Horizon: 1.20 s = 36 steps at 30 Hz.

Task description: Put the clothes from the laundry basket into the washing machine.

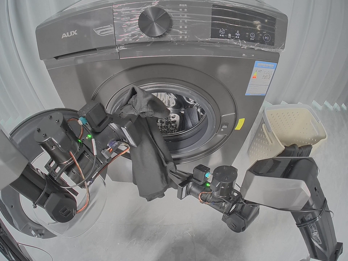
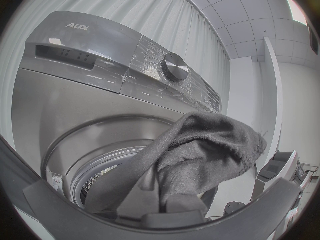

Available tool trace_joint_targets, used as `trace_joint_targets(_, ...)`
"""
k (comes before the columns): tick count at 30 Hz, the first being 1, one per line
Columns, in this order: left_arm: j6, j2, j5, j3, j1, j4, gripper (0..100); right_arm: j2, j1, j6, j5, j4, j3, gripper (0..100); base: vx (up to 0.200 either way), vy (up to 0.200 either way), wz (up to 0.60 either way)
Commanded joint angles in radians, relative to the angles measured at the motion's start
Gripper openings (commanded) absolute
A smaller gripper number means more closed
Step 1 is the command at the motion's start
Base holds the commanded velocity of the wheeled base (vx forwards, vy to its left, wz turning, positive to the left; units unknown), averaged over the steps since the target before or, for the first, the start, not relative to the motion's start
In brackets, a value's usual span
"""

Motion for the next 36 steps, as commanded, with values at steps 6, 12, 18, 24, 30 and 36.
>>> trace_joint_targets(6, -0.009, 0.001, 0.000, 0.000, 0.006, -0.001, 0, -0.038, 0.002, 0.004, -0.007, -0.003, 0.052, 0, 0.000, 0.000, 0.00)
trace_joint_targets(12, -0.009, 0.000, 0.000, 0.000, 0.006, -0.001, 0, -0.089, 0.002, 0.004, -0.017, -0.003, 0.135, 0, 0.000, 0.000, 0.00)
trace_joint_targets(18, -0.011, -0.019, 0.000, 0.000, 0.003, -0.001, 0, -0.077, -0.007, 0.002, -0.043, -0.001, 0.117, 0, 0.000, 0.000, 0.00)
trace_joint_targets(24, -0.011, -0.022, 0.000, 0.000, 0.000, -0.001, 0, -0.037, -0.031, -0.001, -0.044, 0.016, 0.025, 100, 0.000, 0.000, 0.00)
trace_joint_targets(30, -0.011, -0.023, 0.000, 0.000, 0.000, -0.001, 0, -0.031, -0.036, -0.002, -0.035, 0.033, -0.001, 100, 0.000, 0.000, 0.00)
trace_joint_targets(36, -0.011, -0.022, -0.001, 0.001, 0.000, -0.001, 0, 0.002, -0.028, -0.004, -0.030, 0.033, -0.046, 100, 0.000, 0.000, 0.00)
